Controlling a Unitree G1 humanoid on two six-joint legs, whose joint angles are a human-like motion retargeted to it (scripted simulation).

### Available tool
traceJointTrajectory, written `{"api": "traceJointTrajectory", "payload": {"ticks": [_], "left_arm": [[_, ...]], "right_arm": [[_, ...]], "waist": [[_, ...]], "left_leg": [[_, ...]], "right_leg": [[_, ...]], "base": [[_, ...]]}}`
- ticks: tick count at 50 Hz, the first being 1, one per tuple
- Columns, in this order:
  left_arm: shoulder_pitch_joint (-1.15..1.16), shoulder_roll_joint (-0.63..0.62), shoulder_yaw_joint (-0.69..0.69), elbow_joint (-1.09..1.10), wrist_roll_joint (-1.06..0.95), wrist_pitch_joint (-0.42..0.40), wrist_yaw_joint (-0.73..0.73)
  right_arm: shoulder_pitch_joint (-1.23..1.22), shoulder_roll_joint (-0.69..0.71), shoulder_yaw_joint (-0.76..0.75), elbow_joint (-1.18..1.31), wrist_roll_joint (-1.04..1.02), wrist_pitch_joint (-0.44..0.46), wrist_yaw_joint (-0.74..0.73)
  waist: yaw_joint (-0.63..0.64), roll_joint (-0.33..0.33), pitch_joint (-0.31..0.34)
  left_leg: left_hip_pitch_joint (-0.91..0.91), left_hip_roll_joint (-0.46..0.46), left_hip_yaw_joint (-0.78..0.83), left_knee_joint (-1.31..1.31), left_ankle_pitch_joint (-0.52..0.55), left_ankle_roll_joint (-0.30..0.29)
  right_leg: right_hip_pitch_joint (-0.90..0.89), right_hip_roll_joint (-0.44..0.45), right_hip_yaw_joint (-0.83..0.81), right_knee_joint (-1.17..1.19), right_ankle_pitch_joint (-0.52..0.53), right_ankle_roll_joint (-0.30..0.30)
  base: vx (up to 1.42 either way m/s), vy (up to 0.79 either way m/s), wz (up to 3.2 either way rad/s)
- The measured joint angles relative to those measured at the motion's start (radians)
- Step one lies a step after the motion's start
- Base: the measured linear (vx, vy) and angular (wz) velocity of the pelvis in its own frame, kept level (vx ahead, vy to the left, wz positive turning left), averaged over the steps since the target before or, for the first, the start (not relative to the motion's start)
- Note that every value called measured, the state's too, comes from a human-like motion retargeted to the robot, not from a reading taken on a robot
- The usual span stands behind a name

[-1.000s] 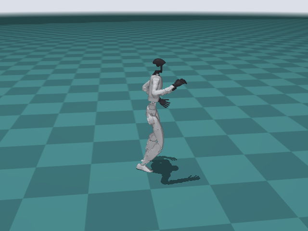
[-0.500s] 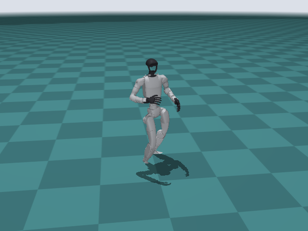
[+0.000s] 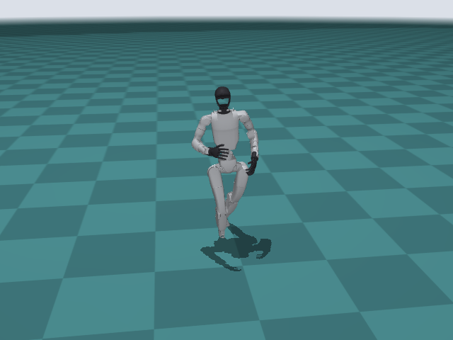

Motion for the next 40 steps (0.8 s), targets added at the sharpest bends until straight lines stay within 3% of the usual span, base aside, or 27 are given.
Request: {"api": "traceJointTrajectory", "payload": {"ticks": [5, 10, 17, 23, 28, 32, 35, 40], "left_arm": [[-0.004, 0.006, -0.014, 0.037, 0.015, -0.019, 0.027], [0.003, 0.011, -0.033, 0.089, 0.035, -0.031, 0.040], [0.009, 0.016, -0.052, 0.185, 0.077, -0.039, 0.047], [0.021, 0.006, -0.060, 0.270, 0.082, -0.037, 0.050], [0.027, -0.016, -0.062, 0.339, 0.056, -0.030, 0.052], [0.022, -0.027, -0.057, 0.366, 0.028, -0.022, 0.057], [0.015, -0.035, -0.050, 0.378, 0.006, -0.017, 0.055], [0.007, -0.044, -0.044, 0.369, -0.027, -0.011, 0.052]], "right_arm": [[0.011, -0.018, 0.017, -0.043, 0.048, -0.022, 0.010], [-0.005, -0.039, 0.044, -0.083, 0.079, -0.046, 0.023], [-0.035, -0.042, 0.090, -0.123, 0.107, -0.077, 0.037], [-0.038, -0.022, 0.123, -0.138, 0.152, -0.080, 0.056], [-0.029, 0.002, 0.151, -0.118, 0.198, -0.068, 0.073], [-0.012, 0.022, 0.166, -0.090, 0.228, -0.055, 0.083], [0.001, 0.037, 0.171, -0.062, 0.246, -0.044, 0.089], [0.029, 0.060, 0.170, -0.016, 0.267, -0.023, 0.101]], "waist": [[0.004, -0.063, -0.006], [0.008, -0.116, -0.010], [0.041, -0.150, -0.031], [0.080, -0.148, -0.056], [0.116, -0.123, -0.065], [0.132, -0.109, -0.050], [0.135, -0.066, -0.032], [0.147, -0.019, -0.017]], "left_leg": [[0.054, -0.088, -0.029, -0.248, 0.091, 0.024], [0.023, -0.147, -0.023, -0.277, 0.085, 0.042], [-0.022, -0.186, 0.030, -0.283, 0.085, 0.059], [-0.043, -0.188, 0.036, -0.281, 0.123, 0.066], [-0.047, -0.158, -0.002, -0.247, 0.181, 0.051], [-0.114, -0.129, -0.003, -0.034, 0.174, 0.021], [-0.246, -0.028, 0.054, 0.318, 0.117, -0.004], [-0.415, 0.162, 0.138, 0.715, 0.044, 0.040]], "right_leg": [[-0.121, -0.050, -0.001, 0.111, -0.006, 0.031], [-0.225, -0.128, -0.050, 0.228, -0.010, 0.051], [-0.310, -0.285, -0.228, 0.301, -0.063, -0.012], [-0.315, -0.317, -0.293, 0.273, -0.075, -0.042], [-0.265, -0.264, -0.288, 0.207, -0.055, -0.045], [-0.206, -0.232, -0.267, 0.171, -0.051, -0.041], [-0.149, -0.183, -0.280, 0.127, -0.042, -0.043], [-0.112, -0.133, -0.283, 0.114, -0.051, -0.040]], "base": [[-0.23, 0.02, -0.51], [-0.20, 0.01, -0.42], [-0.07, -0.03, -0.53], [0.09, -0.06, -0.49], [0.18, -0.05, -0.59], [0.21, 0.00, -0.42], [0.18, 0.02, -0.21], [0.16, 0.03, -0.26]]}}
